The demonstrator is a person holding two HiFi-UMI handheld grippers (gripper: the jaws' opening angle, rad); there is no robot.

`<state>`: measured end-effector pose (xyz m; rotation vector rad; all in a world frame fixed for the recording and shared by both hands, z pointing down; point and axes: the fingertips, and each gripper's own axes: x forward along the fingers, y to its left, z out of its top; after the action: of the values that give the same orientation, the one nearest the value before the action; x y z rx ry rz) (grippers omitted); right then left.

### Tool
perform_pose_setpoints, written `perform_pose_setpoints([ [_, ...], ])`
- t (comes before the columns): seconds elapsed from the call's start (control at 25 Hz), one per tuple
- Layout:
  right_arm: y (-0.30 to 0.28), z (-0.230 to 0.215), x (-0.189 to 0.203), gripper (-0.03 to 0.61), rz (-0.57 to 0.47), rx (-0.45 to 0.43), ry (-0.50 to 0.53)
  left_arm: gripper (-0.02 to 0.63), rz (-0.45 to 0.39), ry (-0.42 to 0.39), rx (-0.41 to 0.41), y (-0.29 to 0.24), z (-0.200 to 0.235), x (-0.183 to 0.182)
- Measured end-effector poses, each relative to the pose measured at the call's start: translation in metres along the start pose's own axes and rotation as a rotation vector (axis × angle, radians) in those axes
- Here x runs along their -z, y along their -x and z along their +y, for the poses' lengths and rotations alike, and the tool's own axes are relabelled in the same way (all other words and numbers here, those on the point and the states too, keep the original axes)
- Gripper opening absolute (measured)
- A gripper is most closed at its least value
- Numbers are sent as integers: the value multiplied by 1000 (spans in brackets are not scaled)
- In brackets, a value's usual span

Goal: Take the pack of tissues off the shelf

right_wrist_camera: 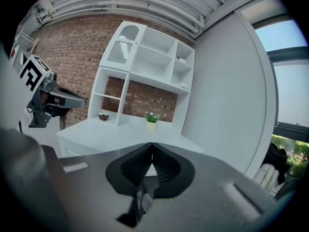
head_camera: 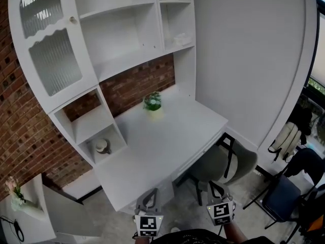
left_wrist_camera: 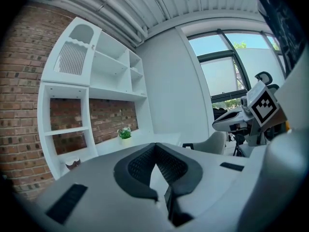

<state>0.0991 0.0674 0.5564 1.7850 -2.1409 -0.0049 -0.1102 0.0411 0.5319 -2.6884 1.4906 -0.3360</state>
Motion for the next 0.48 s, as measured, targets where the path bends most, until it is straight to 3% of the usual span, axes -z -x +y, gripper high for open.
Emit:
perform_pose_setpoints([
  [0.16, -16, 4, -5, 5, -3, 9, -6, 11, 6, -29, 10, -7, 16, 0],
  [0.32, -28, 10, -7, 5, -3, 17, -19, 11, -9, 30, 12, -13, 28, 3],
  [0.48, -36, 16, -10, 5, 2, 35, -30, 11, 4, 30, 33, -18, 38, 8],
])
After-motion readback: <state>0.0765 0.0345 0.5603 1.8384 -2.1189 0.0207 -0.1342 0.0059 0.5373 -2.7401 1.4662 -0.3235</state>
